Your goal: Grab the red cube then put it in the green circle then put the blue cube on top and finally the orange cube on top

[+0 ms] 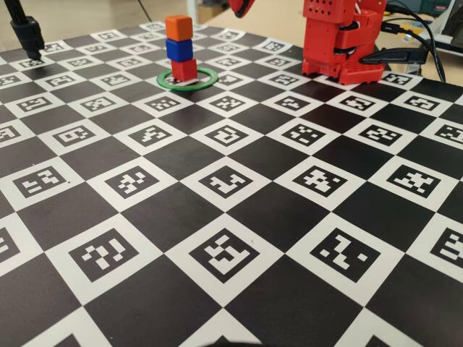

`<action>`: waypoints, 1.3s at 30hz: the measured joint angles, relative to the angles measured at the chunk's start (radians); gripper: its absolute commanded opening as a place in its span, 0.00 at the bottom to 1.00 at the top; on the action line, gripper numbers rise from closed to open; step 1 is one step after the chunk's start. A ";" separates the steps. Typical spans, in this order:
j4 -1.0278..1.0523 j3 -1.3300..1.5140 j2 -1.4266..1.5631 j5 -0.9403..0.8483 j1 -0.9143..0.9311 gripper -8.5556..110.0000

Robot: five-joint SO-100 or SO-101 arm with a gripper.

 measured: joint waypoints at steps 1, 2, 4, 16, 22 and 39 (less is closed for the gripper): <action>-0.048 0.051 0.038 -0.055 -0.003 0.03; -0.077 0.086 0.063 -0.097 -0.003 0.03; -0.133 0.147 0.097 -0.163 -0.005 0.02; -0.333 0.540 0.368 -0.479 0.012 0.02; -0.368 0.683 0.465 -0.558 0.014 0.02; -0.104 0.818 0.769 -0.650 -0.018 0.02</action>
